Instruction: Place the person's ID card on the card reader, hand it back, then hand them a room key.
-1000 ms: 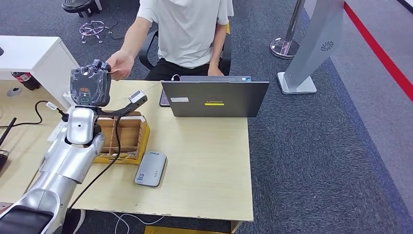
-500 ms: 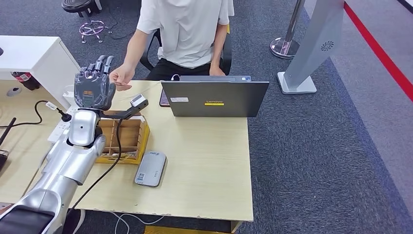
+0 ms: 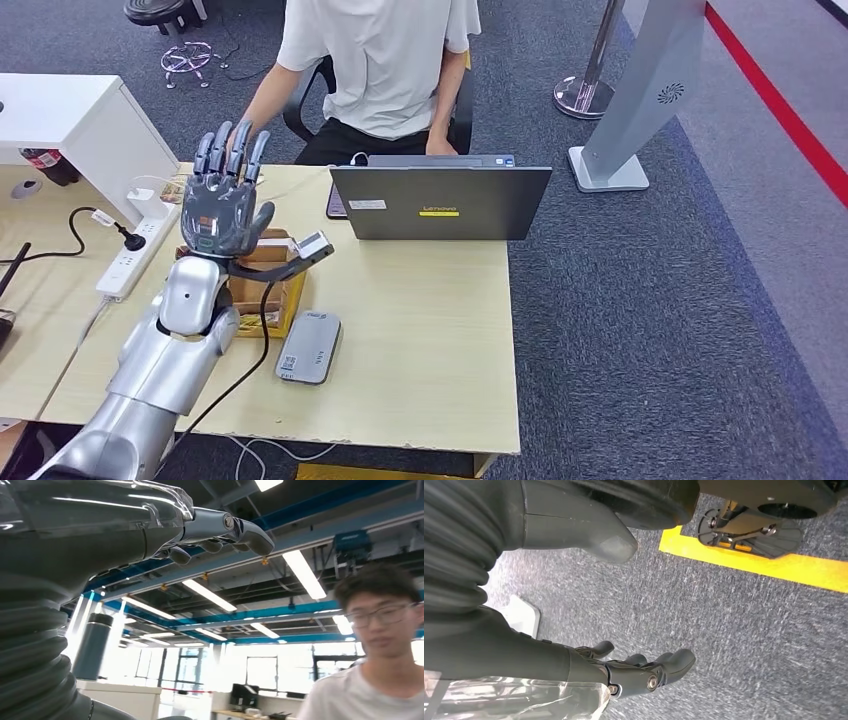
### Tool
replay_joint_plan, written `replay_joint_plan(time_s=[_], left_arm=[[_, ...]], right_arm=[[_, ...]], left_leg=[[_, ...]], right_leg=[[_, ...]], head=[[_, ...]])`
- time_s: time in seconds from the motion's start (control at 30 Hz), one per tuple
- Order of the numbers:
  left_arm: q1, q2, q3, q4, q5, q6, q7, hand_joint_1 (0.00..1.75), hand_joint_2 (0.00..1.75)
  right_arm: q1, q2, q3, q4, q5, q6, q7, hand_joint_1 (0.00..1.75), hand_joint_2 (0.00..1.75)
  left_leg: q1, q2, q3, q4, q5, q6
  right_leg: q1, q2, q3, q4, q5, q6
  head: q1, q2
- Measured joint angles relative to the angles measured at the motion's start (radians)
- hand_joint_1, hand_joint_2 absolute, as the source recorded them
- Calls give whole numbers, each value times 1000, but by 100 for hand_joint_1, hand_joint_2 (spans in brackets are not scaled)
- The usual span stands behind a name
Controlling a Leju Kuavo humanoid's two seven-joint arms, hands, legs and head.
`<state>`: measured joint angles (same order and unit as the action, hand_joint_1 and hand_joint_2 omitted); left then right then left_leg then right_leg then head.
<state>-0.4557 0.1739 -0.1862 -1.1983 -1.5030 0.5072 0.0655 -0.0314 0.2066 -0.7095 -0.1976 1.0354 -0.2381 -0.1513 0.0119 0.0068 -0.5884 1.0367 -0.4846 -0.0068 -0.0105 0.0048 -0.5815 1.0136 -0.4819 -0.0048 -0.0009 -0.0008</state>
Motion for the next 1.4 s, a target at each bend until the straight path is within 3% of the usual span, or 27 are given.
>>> replay_joint_plan(time_s=[0.13,0.3,0.47,0.67,1.4], left_arm=[[208,-11,-14,-248,2,-5,-24,0,175],[454,19,-48,-477,-3,-15,-29,0,175],[590,85,-56,-558,-2,-194,7,0,175],[608,131,-55,-541,43,-273,27,0,175],[584,103,-38,-477,35,-272,57,0,175]], right_arm=[[6,2,-23,0,-22,-16,-1,0,175],[13,7,-50,0,-36,-28,-1,0,175],[16,7,-72,-1,-40,-31,1,0,175],[17,8,-86,-3,-23,-26,7,0,175],[18,4,-92,-8,0,5,20,0,175]], left_leg=[[0,2,0,0,-3,0],[0,1,1,0,-5,0],[1,0,1,-1,-5,0],[1,-2,1,-1,-4,-1],[1,-2,2,0,-4,-1]], right_leg=[[0,2,0,-1,-2,1],[0,1,0,-1,-5,1],[0,0,1,0,-6,1],[0,-2,2,0,-5,1],[0,-2,2,0,-5,1]], head=[[0,0],[0,0],[0,0],[0,0],[0,0]])
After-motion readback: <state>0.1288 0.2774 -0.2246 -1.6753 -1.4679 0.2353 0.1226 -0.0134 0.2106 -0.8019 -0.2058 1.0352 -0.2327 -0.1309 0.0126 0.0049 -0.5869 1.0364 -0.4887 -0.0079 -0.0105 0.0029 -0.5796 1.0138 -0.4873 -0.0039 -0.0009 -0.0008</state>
